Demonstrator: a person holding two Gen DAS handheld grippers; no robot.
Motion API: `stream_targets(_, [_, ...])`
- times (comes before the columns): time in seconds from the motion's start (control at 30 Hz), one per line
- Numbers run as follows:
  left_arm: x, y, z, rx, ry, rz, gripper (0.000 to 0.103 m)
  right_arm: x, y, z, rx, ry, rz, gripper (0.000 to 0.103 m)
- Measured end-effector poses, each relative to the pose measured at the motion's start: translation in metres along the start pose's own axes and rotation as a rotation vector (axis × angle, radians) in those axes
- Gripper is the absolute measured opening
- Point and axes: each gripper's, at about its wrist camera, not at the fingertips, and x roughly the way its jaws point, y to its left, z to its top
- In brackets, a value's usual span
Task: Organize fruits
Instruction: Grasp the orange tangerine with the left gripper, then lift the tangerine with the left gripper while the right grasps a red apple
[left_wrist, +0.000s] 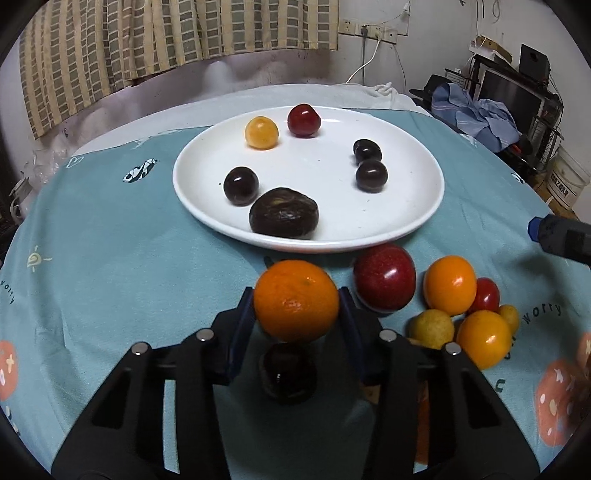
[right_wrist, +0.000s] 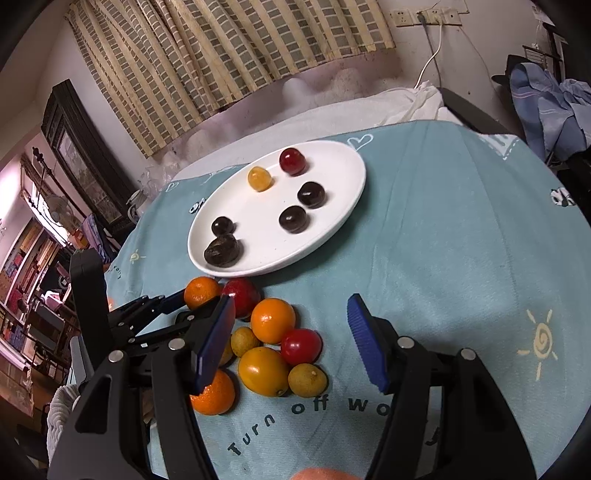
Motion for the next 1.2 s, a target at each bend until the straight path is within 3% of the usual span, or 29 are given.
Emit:
stream_targets(0.2, [-0.010, 0.007, -0.005, -0.015, 0.002, 0.002, 0.044, 0.011, 0.005, -0.005, -0.022, 0.034, 0.031, 0.064])
stream_targets(0.33, [-0.025, 0.025, -0.006, -0.082, -0.017, 0.010, 0.044, 0.020, 0.016, -0.004, -0.049, 0.054, 0.063, 0.064])
stream_targets(0.57, [-0.028, 0.053, -0.005, -0.176, -0.013, 0.009, 0.044, 0.052, 0.067, 0.013, -0.209, 0.129, 0.016, 0.063])
stream_targets(0.73, [-0.030, 0.061, -0.002, -0.200, -0.014, 0.015, 0.044, 0.080, 0.077, 0.011, -0.277, 0.222, -0.028, 0.056])
stream_targets(0.93, [-0.030, 0.058, 0.000, -0.190, -0.015, 0.019, 0.044, 0.088, 0.077, 0.009, -0.279, 0.220, -0.040, 0.049])
stream_targets(1.2, [-0.024, 0.057, -0.003, -0.182, 0.001, 0.025, 0.044, 0.096, 0.095, -0.007, -0.433, 0.149, -0.191, 0.041])
